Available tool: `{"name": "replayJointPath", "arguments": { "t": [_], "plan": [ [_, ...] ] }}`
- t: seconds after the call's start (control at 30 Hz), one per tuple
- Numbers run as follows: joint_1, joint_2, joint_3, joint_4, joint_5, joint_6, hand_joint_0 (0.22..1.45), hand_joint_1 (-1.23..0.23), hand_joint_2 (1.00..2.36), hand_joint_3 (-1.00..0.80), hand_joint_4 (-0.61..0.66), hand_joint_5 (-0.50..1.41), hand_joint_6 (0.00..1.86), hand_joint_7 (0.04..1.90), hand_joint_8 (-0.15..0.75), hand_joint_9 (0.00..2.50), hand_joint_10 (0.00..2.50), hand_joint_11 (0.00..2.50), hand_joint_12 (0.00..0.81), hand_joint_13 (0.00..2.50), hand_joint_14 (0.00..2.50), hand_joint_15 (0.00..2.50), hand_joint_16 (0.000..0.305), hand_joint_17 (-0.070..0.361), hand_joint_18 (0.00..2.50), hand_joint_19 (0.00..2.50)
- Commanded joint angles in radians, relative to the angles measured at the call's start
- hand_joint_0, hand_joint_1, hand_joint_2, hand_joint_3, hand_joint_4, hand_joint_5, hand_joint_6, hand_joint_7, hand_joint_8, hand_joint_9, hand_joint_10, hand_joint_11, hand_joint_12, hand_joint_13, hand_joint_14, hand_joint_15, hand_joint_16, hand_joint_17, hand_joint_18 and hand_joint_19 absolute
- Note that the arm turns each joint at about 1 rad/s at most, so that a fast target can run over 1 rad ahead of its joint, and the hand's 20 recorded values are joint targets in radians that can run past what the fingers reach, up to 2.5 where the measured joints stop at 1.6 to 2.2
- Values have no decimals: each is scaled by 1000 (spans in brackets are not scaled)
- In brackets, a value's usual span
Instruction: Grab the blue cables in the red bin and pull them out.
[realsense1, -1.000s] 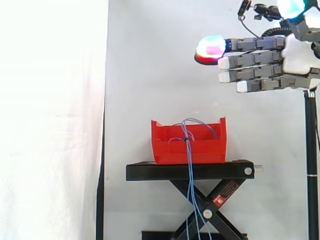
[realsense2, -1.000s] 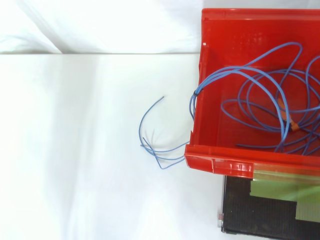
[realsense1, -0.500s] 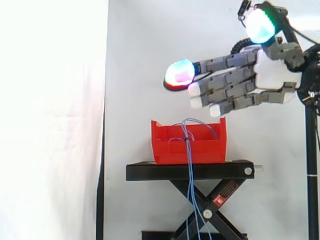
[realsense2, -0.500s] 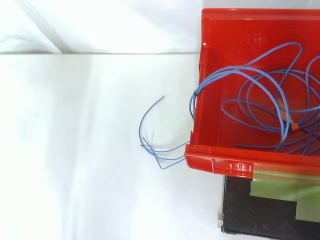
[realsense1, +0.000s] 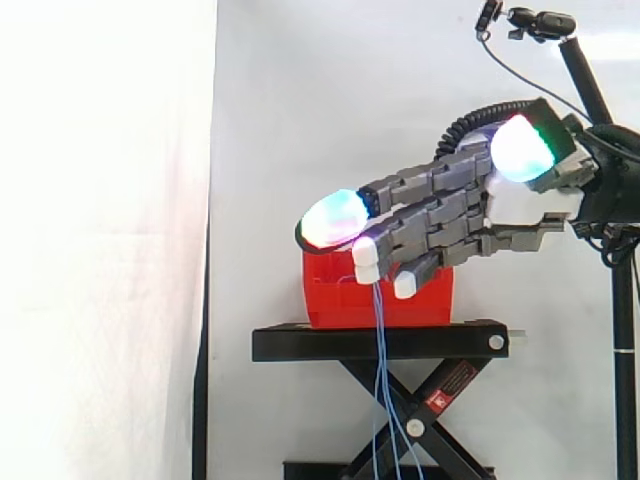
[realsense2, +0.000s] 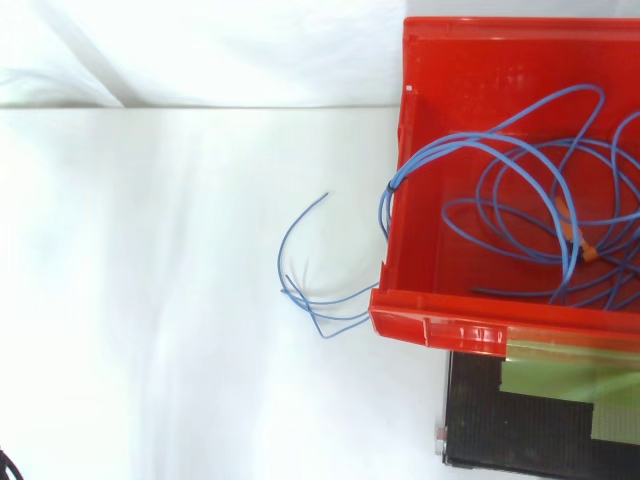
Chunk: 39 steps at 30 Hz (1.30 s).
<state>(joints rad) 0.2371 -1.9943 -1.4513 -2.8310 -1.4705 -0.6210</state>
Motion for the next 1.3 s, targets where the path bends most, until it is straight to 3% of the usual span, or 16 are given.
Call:
{"name": "replayJointPath", "arguments": {
  "t": [0.0,0.1,0.3,0.4,0.8,0.93,0.97,1.0,1.1,1.27],
  "plan": [
    [-1,-23,16,-2,-2,-29,746,-641,1000,-1000,187,277,5,169,249,378,6,215,332,263,13,388,46,103,228,636],
    [-5,-67,71,-39,-8,-27,746,-641,1000,-1000,187,277,5,166,250,380,6,220,332,265,13,388,46,103,228,634],
    [-25,-179,241,-191,-71,-33,746,-641,1000,-1000,187,277,5,169,250,380,7,224,332,264,13,390,46,103,227,633],
    [-32,-204,272,-229,-94,-58,745,-641,1000,-1000,188,277,5,169,252,379,7,227,333,265,13,384,46,103,228,645],
    [-36,-204,270,-217,-102,-277,745,-642,1000,-1000,187,278,5,166,249,377,8,218,332,264,13,388,46,103,227,634],
    [-42,-204,270,-219,-120,-404,746,-642,1000,-1000,187,277,5,166,251,379,6,227,333,263,13,384,46,103,227,633],
    [-42,-204,270,-219,-120,-404,745,-644,1000,-1000,188,278,5,166,251,380,6,215,333,263,13,384,46,103,228,637],
    [-47,-204,270,-220,-126,-469,746,-644,1000,-1000,188,278,5,166,251,382,6,220,332,262,13,390,46,103,228,633],
    [-51,-204,270,-220,-128,-544,746,-644,1000,-1000,188,280,6,165,250,387,6,217,332,263,13,388,46,103,229,634],
    [-56,-204,270,-219,-128,-618,747,-646,1000,-1000,189,283,5,166,252,391,7,223,332,262,12,384,46,102,229,634]
  ]
}}
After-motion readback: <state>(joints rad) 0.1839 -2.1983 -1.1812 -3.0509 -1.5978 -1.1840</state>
